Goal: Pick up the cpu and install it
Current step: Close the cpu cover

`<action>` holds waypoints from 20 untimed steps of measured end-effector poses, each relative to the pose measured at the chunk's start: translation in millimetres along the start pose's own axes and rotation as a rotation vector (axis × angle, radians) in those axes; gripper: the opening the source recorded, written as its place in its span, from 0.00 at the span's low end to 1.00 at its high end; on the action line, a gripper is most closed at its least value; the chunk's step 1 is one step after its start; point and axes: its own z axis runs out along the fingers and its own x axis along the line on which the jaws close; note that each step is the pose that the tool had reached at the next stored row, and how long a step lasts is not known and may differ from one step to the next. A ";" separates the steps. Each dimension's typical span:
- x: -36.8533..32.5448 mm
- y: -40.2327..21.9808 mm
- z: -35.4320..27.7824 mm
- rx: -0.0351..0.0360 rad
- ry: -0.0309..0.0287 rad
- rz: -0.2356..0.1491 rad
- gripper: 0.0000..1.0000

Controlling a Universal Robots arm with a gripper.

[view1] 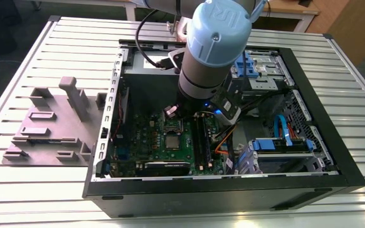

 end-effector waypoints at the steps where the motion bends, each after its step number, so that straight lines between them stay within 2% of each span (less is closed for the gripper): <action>1: 0.0 0.0 0.3 0.0009 0.0004 0.000 0.10; 7: 0.1 -0.1 0.6 0.0013 0.0004 0.000 0.10; 20: 4.4 1.4 -1.1 0.0030 -0.0034 -0.005 0.10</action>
